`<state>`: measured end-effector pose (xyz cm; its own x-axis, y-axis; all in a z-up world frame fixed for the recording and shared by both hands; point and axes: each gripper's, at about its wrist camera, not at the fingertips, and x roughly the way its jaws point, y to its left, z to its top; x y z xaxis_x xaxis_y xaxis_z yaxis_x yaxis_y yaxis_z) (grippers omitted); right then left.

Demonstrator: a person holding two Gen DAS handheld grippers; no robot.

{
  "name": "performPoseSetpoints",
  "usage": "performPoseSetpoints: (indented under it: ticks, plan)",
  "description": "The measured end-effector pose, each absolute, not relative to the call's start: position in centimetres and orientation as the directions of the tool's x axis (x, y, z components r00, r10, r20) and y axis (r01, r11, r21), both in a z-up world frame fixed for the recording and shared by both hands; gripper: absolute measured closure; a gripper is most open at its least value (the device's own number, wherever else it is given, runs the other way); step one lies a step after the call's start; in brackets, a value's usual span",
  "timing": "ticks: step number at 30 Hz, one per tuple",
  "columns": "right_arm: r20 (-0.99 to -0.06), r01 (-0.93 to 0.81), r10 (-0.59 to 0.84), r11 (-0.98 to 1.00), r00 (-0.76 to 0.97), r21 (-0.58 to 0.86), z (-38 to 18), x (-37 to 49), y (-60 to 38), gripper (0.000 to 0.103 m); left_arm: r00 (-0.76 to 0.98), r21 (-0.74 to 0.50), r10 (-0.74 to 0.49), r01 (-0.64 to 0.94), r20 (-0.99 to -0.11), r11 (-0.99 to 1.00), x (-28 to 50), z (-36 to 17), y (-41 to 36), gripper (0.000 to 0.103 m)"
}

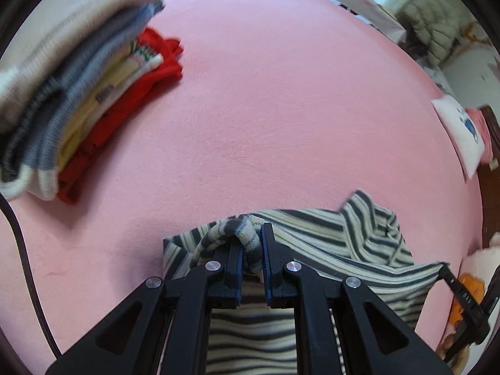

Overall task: Fold small clothes
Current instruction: 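Carry the hem over the shirt body toward the collar with both tools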

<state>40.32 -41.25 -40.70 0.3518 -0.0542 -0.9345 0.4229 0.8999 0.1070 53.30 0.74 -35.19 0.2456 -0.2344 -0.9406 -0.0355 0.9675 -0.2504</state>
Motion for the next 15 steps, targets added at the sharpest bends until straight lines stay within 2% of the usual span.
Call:
performPoseSetpoints:
  ticks: [11, 15]
  plan:
    - [-0.946, 0.501, -0.076, 0.860, 0.316, 0.098, -43.4, 41.9, -43.2, 0.096, 0.210, -0.295, -0.262, -0.147, -0.942, 0.944, 55.7, -39.0, 0.6, 0.094]
    - [-0.952, 0.537, -0.074, 0.837, 0.298, 0.103, -44.3, 42.3, -44.0, 0.094, 0.194, -0.349, -0.309, -0.222, -0.931, 0.910, 56.4, -40.0, 1.4, 0.093]
